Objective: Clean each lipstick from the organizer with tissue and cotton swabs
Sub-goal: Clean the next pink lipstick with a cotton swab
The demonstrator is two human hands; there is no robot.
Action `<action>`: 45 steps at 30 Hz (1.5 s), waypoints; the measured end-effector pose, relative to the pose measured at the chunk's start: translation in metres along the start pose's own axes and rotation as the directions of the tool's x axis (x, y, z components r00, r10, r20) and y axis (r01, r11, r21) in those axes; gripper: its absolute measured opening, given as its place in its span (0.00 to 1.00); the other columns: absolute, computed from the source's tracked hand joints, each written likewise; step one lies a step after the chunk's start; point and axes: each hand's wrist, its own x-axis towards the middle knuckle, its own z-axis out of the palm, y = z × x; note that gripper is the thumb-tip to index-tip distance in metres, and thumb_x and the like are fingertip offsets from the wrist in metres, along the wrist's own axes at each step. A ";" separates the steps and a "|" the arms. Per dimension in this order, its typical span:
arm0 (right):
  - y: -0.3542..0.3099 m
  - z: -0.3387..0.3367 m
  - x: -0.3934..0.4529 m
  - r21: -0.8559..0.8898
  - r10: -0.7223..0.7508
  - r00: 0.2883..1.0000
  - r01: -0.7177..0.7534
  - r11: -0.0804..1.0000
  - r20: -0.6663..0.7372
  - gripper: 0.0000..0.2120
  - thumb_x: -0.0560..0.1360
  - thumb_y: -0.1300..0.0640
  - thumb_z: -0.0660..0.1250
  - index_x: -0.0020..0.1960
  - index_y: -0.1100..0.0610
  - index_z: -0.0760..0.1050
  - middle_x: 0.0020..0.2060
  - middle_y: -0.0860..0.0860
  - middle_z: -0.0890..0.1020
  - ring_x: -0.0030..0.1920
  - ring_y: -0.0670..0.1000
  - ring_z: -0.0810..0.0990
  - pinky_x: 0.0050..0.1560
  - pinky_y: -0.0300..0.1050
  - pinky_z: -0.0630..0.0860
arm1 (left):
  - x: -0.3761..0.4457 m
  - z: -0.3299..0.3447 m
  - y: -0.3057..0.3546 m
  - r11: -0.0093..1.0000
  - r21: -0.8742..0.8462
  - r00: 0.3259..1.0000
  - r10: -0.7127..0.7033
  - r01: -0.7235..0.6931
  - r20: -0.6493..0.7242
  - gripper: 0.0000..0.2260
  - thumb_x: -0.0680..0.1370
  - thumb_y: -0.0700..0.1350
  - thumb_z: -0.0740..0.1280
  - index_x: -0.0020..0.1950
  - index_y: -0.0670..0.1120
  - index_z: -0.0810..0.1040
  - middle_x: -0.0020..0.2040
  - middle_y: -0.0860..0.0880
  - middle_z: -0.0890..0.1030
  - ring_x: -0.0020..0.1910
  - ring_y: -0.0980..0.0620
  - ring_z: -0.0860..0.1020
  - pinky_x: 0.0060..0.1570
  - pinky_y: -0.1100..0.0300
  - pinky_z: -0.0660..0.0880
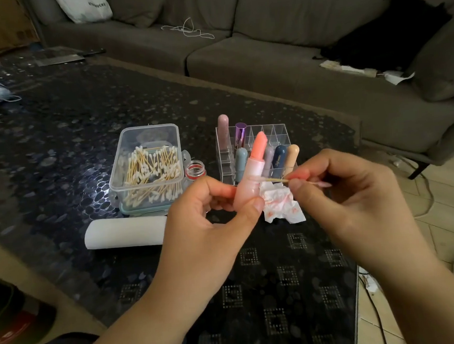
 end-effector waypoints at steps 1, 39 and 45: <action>0.000 0.000 0.001 0.018 -0.005 1.000 0.005 1.000 -0.025 0.04 0.70 0.59 0.69 0.38 0.52 0.79 0.30 0.48 0.77 0.31 0.40 0.72 0.35 0.27 0.67 | -0.001 0.000 0.000 1.000 0.005 1.000 0.007 -0.007 -0.013 0.08 0.65 0.51 0.72 0.41 0.52 0.78 0.37 0.55 0.80 0.38 0.59 0.77 0.39 0.62 0.77; -0.003 0.002 0.002 -0.017 -0.061 0.998 0.061 0.998 -0.014 0.03 0.70 0.59 0.69 0.38 0.52 0.79 0.30 0.46 0.77 0.30 0.43 0.73 0.34 0.28 0.67 | -0.005 0.002 0.001 0.997 0.014 0.996 0.082 -0.082 -0.025 0.06 0.68 0.50 0.71 0.42 0.51 0.79 0.40 0.54 0.81 0.41 0.58 0.79 0.38 0.68 0.75; -0.002 0.000 0.003 -0.003 -0.073 0.997 0.073 0.997 -0.025 0.04 0.70 0.60 0.69 0.38 0.53 0.78 0.29 0.44 0.76 0.29 0.42 0.72 0.34 0.27 0.67 | -0.004 0.001 -0.002 0.998 -0.046 0.998 0.046 -0.044 0.032 0.11 0.68 0.57 0.68 0.45 0.52 0.80 0.42 0.54 0.81 0.44 0.57 0.79 0.44 0.48 0.80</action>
